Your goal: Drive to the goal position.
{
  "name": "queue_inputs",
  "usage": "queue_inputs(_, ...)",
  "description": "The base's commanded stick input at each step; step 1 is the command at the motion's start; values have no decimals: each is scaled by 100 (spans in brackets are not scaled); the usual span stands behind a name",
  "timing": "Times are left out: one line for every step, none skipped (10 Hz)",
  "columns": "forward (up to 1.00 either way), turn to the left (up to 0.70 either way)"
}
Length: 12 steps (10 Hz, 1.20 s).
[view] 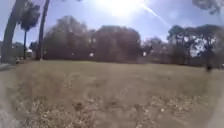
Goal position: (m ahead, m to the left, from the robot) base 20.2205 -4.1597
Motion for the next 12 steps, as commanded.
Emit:
queue_inputs(70, 0)
queue_inputs(70, 0)
queue_inputs(70, 0)
queue_inputs(70, 0)
queue_inputs(70, 0)
queue_inputs(70, 0)
queue_inputs(70, 0)
queue_inputs(70, 0)
queue_inputs(70, 0)
queue_inputs(70, -11)
queue_inputs(70, -27)
queue_inputs(70, -25)
